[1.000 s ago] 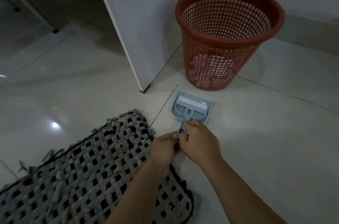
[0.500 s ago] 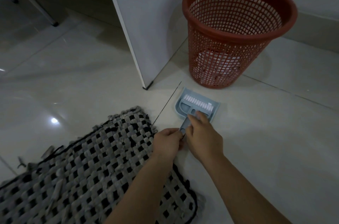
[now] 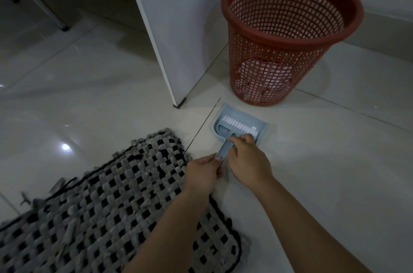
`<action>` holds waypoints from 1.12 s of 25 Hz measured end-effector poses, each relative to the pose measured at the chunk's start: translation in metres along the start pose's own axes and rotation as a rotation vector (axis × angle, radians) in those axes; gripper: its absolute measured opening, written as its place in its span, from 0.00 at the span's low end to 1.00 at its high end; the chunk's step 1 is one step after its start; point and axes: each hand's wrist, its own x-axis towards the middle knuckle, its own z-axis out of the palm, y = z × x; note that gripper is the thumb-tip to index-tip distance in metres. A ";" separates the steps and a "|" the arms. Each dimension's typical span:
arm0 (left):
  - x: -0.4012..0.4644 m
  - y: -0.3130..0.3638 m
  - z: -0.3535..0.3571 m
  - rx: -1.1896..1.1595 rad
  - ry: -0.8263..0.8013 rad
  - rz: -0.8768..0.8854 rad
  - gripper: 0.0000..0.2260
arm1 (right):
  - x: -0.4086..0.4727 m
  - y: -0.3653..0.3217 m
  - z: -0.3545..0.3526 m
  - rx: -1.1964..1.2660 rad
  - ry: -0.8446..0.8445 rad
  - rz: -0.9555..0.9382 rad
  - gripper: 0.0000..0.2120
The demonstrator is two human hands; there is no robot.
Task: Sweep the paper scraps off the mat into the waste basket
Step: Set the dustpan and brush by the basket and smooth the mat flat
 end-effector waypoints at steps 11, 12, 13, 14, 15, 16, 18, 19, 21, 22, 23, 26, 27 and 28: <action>-0.018 0.006 -0.020 0.578 0.077 0.353 0.17 | -0.020 -0.001 0.012 -0.150 0.354 -0.056 0.19; -0.027 0.004 -0.031 0.643 0.163 0.434 0.16 | -0.026 -0.007 0.013 -0.110 0.425 -0.111 0.18; -0.037 -0.002 -0.043 0.687 0.266 0.471 0.16 | -0.033 -0.015 0.018 -0.067 0.440 -0.184 0.18; -0.048 -0.012 -0.055 0.742 0.395 0.451 0.16 | -0.044 -0.025 0.026 -0.049 0.399 -0.272 0.18; -0.058 -0.023 -0.068 0.820 0.536 0.345 0.17 | -0.055 -0.035 0.037 -0.053 0.310 -0.356 0.17; -0.065 -0.035 -0.081 0.885 0.663 0.154 0.20 | -0.066 -0.044 0.049 -0.077 0.220 -0.428 0.17; -0.078 -0.049 -0.107 0.830 0.744 -0.355 0.30 | -0.082 -0.054 0.075 -0.173 0.046 -0.488 0.16; -0.081 -0.053 -0.117 0.750 0.713 -0.537 0.37 | -0.085 -0.054 0.085 -0.246 -0.050 -0.472 0.19; -0.079 -0.060 -0.136 0.682 0.646 -0.659 0.47 | -0.086 -0.055 0.104 -0.391 -0.186 -0.445 0.30; -0.076 -0.062 -0.142 0.681 0.615 -0.647 0.48 | -0.084 -0.055 0.110 -0.434 -0.227 -0.430 0.34; -0.073 -0.061 -0.148 0.681 0.598 -0.619 0.48 | -0.082 -0.059 0.115 -0.457 -0.258 -0.422 0.36; -0.061 -0.047 -0.162 0.696 0.574 -0.518 0.47 | -0.065 -0.071 0.119 -0.430 -0.260 -0.465 0.37; -0.056 -0.042 -0.169 0.702 0.564 -0.481 0.46 | -0.059 -0.078 0.119 -0.395 -0.320 -0.448 0.37; -0.050 -0.038 -0.176 0.714 0.550 -0.439 0.46 | -0.053 -0.085 0.119 -0.380 -0.354 -0.424 0.38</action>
